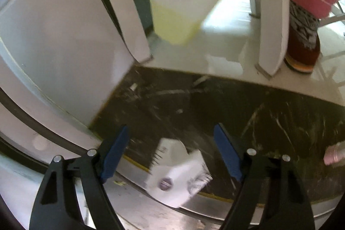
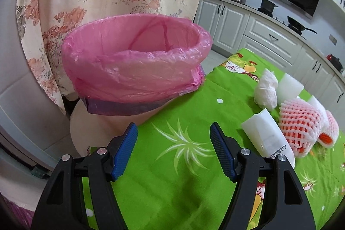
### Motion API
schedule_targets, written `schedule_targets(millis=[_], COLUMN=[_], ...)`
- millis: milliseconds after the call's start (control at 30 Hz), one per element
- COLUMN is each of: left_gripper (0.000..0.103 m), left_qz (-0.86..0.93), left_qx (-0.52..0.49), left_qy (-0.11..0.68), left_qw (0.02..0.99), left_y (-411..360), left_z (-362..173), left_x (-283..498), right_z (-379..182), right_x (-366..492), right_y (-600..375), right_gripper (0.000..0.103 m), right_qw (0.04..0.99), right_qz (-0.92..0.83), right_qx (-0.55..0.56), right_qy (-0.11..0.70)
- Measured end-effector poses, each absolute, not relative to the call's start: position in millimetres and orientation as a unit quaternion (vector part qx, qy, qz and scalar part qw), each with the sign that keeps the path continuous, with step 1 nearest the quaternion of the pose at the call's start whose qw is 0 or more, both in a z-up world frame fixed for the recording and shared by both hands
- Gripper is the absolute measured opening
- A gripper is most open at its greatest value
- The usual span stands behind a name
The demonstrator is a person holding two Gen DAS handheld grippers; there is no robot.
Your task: Collect trash
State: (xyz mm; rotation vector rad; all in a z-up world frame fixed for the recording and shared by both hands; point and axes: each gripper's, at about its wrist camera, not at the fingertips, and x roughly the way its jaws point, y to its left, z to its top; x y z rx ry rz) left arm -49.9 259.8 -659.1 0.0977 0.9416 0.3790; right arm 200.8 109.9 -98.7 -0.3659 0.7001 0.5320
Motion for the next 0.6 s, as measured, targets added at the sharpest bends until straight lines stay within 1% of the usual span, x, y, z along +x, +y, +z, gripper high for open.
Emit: schedule_targets(millis=[200, 467, 567, 600], left_gripper=[0.077, 0.077, 0.071, 0.063], left_qz=[0.168, 0.134, 0.129, 0.122], left_qx=[0.013, 0.015, 0.009, 0.018], left_qy=[0.48, 0.497, 0.502, 0.498], left_qw=[0.861, 0.857, 0.855, 0.858], left_y=[263.7, 265.4, 268.9, 266.6], left_z=[-679.2, -701.8, -711.7, -711.2], left_x=[-63.0, -62.6, -58.0, -57.9], right_z=[-91.6, -89.7, -81.3, -77.7], right_x=[190.9, 197.7, 193.3, 190.9], right_y=[122.0, 120.8, 123.7, 125.8], right_gripper=[0.067, 0.067, 0.067, 0.067], right_qw=[0.887, 0.894, 0.897, 0.898], right_qz=[0.269, 0.25, 0.251, 0.252], right_qx=[-0.194, -0.187, -0.191, -0.193], right_qy=[0.322, 0.321, 0.31, 0.305])
